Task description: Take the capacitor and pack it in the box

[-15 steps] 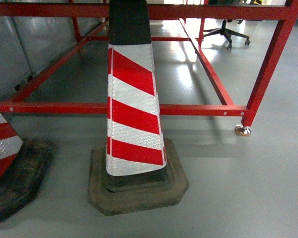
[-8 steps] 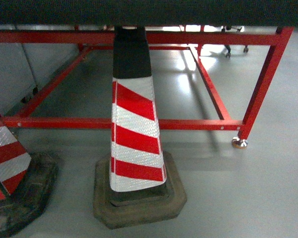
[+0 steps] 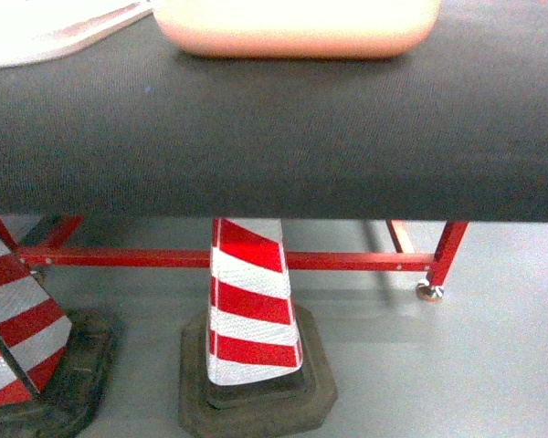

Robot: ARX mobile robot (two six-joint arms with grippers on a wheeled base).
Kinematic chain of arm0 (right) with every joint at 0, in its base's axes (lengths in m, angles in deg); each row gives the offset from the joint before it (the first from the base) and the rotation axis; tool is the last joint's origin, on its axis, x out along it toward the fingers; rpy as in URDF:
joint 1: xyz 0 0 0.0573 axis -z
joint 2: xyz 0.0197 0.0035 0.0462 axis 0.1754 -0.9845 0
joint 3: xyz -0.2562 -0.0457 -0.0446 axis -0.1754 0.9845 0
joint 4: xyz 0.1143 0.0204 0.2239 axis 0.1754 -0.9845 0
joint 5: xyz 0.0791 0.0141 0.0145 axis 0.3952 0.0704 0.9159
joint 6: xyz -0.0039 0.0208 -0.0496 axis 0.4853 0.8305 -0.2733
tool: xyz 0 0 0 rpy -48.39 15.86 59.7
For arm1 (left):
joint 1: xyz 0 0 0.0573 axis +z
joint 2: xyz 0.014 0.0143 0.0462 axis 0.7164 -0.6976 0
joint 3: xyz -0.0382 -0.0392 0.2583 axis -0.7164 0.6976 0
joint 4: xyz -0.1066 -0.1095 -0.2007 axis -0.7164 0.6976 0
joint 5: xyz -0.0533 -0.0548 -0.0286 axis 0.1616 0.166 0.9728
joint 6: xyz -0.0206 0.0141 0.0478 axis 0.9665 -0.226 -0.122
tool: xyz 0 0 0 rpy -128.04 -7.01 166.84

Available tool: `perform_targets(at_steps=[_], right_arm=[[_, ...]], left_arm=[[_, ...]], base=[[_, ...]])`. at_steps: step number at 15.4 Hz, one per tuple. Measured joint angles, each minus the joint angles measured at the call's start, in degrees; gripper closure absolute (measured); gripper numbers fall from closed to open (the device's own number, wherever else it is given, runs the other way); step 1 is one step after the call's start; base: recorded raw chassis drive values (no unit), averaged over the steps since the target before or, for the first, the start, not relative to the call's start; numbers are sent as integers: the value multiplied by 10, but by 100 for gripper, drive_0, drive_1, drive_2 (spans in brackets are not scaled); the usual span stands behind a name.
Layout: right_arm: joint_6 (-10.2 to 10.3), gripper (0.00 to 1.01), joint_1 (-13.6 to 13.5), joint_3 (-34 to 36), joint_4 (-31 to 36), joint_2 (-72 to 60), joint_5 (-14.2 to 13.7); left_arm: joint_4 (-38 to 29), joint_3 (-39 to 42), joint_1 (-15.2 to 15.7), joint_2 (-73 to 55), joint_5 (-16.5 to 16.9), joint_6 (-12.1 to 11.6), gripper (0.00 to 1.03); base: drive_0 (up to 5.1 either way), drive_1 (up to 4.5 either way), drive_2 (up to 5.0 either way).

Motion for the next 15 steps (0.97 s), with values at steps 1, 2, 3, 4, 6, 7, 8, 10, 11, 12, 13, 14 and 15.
perform_targets(at_steps=[1,2,3,4,6,7,8,10,11,12,13,14,15], right_arm=[[-1,3,0,0,0,0,0],[0,3,0,0,0,0,0],[-1,3,0,0,1,0,0],[-1,3,0,0,0,0,0],[-1,3,0,0,0,0,0],[-1,3,0,0,0,0,0],[-1,3,0,0,0,0,0],[-1,3,0,0,1,0,0],[-1,3,0,0,0,0,0],[0,3,0,0,1,0,0],[-1,3,0,0,3,0,0],[-1,3,0,0,1,0,1],[-1,3,0,0,0,0,0]], left_arm=[[0,0,0,0,0,0,59],[0,0,0,0,0,0,59],[0,0,0,0,0,0,59],[0,0,0,0,0,0,60],[0,0,0,0,1,-1,60],[0,0,0,0,0,0,60],[0,0,0,0,0,0,60],[0,0,0,0,0,0,60],[0,0,0,0,0,-1,60],[0,0,0,0,0,-1,60],[-2,0,0,0,0,-1,60],[-3,0,0,0,1,-1,60],[2,0,0,0,1,-1,60]], base=[[0,0,0],[0,0,0],[0,0,0],[0,0,0],[0,0,0],[0,0,0],[0,0,0],[0,0,0],[0,0,0],[0,0,0],[0,0,0],[0,0,0],[0,0,0]])
